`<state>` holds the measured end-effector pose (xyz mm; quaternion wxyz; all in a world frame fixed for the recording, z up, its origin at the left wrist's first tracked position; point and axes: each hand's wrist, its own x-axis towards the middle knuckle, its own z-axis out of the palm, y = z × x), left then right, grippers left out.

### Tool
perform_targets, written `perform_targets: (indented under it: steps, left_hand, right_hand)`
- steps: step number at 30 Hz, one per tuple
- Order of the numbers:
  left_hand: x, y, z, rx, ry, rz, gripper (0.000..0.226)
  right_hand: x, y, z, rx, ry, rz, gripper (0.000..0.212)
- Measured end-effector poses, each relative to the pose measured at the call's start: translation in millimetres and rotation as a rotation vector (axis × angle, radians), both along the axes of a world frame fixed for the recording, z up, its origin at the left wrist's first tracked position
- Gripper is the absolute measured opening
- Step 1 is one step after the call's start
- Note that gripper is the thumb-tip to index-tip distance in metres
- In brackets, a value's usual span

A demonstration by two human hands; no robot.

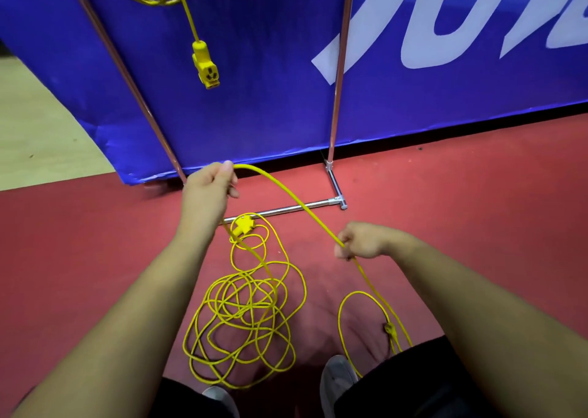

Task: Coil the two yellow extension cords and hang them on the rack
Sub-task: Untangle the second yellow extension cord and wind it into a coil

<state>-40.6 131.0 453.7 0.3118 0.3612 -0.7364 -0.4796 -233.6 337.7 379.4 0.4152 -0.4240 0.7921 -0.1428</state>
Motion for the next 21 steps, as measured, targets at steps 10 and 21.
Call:
perform_targets:
  steps: [10, 21]
  left_hand:
    - [-0.3, 22.8, -9.9, -0.243, -0.362, -0.550, 0.028]
    - [9.0, 2.8, 4.3, -0.120, -0.142, -0.045, 0.027]
  right_hand:
    - [56.6, -52.2, 65.1, -0.524, -0.141, -0.034, 0.010]
    - [29.7, -42.6, 22.8, -0.364, -0.231, -0.105, 0.014]
